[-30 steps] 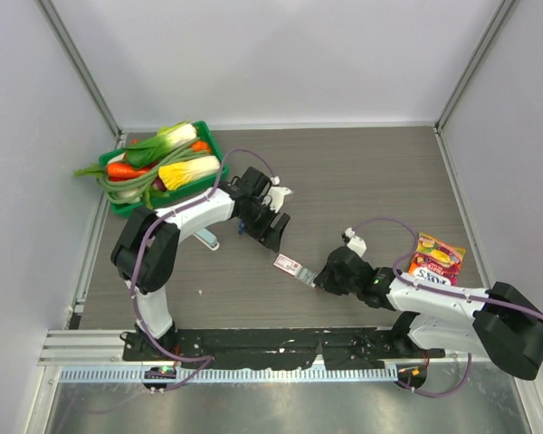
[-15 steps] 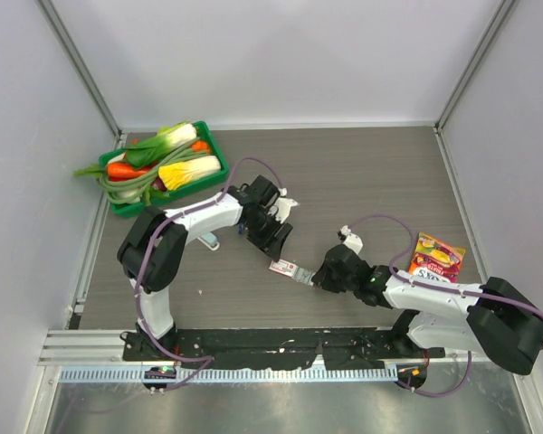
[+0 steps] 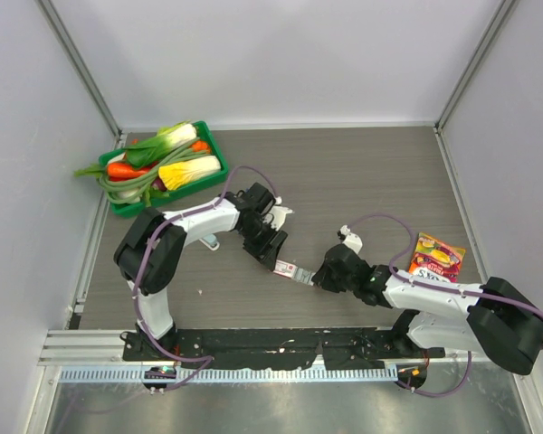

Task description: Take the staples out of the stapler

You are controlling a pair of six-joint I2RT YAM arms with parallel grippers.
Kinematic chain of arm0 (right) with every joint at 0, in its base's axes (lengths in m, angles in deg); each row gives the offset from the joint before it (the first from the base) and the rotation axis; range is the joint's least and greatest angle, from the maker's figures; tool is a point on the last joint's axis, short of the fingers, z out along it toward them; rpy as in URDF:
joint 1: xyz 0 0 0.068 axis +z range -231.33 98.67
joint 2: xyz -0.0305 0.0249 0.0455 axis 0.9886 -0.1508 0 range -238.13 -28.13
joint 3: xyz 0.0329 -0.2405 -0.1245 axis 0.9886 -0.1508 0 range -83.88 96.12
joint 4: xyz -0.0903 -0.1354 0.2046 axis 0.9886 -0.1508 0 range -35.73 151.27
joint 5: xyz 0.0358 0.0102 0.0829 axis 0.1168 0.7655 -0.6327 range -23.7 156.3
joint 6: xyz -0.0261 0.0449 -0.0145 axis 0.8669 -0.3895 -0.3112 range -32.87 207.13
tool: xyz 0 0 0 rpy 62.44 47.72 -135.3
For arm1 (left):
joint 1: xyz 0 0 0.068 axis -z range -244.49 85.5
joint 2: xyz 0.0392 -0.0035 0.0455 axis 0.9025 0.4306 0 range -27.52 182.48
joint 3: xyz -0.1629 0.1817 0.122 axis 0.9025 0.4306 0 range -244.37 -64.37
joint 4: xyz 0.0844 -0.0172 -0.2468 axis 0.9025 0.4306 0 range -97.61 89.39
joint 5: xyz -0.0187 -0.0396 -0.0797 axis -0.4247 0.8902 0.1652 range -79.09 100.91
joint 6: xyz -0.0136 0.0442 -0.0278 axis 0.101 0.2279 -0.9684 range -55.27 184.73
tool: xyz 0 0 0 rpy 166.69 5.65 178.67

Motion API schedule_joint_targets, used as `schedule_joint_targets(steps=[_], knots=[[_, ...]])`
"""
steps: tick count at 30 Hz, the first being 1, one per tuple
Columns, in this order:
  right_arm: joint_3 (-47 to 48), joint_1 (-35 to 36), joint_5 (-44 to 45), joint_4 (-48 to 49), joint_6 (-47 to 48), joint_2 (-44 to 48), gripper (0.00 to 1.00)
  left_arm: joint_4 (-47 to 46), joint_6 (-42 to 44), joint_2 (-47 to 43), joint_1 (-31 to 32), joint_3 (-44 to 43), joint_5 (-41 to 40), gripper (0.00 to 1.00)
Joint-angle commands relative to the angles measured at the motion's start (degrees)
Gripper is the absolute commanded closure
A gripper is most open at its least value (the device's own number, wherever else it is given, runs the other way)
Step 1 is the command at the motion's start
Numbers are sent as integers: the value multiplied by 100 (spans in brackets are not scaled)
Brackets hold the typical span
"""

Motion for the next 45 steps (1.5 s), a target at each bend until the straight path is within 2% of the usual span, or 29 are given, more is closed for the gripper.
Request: schedule_joint_targets(steps=[1,14,45], knots=[[164,-15,123,-61,70,-62,90,-229,-105,81,6,-147,414,48],[392,64,141,-52,140,-281,92,-256,-184,81,50,-42,705,65],[1227,337,-325,774,386,-1583,92,-238,-131,90,112,-33,547,69]])
